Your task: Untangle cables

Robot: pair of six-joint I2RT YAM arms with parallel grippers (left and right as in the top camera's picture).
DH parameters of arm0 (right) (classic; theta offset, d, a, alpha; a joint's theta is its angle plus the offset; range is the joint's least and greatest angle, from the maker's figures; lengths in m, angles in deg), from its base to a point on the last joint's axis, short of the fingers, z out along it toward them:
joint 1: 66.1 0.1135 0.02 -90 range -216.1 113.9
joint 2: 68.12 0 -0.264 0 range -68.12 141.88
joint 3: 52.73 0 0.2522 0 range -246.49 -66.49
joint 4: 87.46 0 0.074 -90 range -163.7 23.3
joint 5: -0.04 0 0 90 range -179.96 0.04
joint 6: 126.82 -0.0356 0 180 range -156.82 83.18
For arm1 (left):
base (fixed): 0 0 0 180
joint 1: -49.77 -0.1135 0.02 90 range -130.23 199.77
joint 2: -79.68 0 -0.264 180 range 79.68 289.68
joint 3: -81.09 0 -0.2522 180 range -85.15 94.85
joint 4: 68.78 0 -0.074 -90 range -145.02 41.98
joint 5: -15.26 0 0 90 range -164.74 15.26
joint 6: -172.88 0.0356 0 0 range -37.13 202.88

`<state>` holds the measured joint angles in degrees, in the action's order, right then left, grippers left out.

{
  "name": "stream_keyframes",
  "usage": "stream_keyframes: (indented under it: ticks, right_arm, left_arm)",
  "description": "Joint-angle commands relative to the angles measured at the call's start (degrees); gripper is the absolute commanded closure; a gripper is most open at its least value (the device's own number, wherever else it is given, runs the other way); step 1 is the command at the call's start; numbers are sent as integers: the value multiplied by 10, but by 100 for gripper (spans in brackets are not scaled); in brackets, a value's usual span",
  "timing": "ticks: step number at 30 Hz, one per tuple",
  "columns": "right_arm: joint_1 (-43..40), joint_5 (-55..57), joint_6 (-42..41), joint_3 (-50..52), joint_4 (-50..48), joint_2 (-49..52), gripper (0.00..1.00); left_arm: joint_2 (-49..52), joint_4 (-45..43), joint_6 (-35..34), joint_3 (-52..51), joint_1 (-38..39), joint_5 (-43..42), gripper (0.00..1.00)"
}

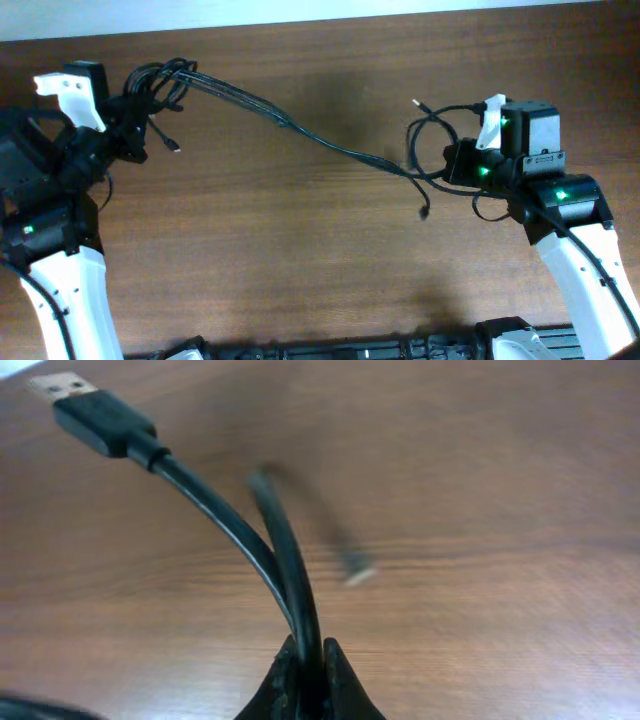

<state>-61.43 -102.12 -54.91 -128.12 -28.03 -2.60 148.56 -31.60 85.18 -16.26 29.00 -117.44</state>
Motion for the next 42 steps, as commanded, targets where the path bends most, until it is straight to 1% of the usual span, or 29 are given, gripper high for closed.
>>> stream_keyframes:
  ticks: [1,3,4,6,7,8,10,13,17,21,24,25,26,28,29,31,33,36,38,40,42]
  right_arm:
    - [-10,-37,33,-4,-2,-7,96]
    - [-10,-37,33,-4,-2,-7,96]
    - [-10,-37,33,-4,-1,-7,92]
    - [-10,-38,33,-4,0,-7,53]
    - [-10,-42,33,-4,2,-8,27]
    - [-10,-47,33,-4,3,-10,16]
    - [-10,-65,33,-4,2,-15,0]
    - [-10,-120,51,-4,-16,-26,1]
    - [-9,-266,109,-4,-59,-43,1]
    - [-9,-411,152,-4,-83,-57,1]
    - [-7,-479,226,-4,-72,-64,1]
    - [-2,-498,268,-4,-58,-67,1]
    - [12,-511,335,-4,-29,-72,1]
    - [34,-508,391,-4,-2,-79,2]
    - [45,-504,405,-4,3,-83,1]
    - [69,-478,408,-4,4,-91,1]
    - [106,-419,409,-4,4,-104,1]
    - [139,-370,424,-4,3,-108,1]
    - [164,-312,432,-4,-5,-108,1]
    - [181,-242,436,-4,-13,-108,1]
    - [194,-209,482,-4,-18,-108,0]
  left_arm:
    - [-8,-2,-10,5,-11,46,100]
    - [-8,-2,-10,5,-11,40,100]
    - [-8,-2,-9,5,-11,36,100]
    - [-8,-2,-4,5,-11,24,100]
    - [-8,-1,11,5,-11,6,100]
    - [-8,-1,19,5,-11,-7,100]
    - [-8,-1,25,5,-10,-38,100]
    - [-8,11,25,5,-1,-60,100]
    - [-8,38,25,5,31,-67,100]
    - [-8,65,25,5,95,-67,100]
    - [-8,76,25,5,151,-66,100]
    - [-8,81,26,5,167,-66,100]
    - [-8,89,25,5,188,-67,100]
    - [-8,102,26,5,215,-81,100]
    - [-8,107,33,5,226,-93,100]
    - [-8,121,74,5,248,-129,100]
    - [-8,156,112,5,271,-142,100]
    - [-8,186,133,5,284,-146,100]
    - [-8,207,164,5,294,-168,100]
    - [-8,229,197,5,305,-171,100]
    - [-8,259,243,5,312,-171,100]
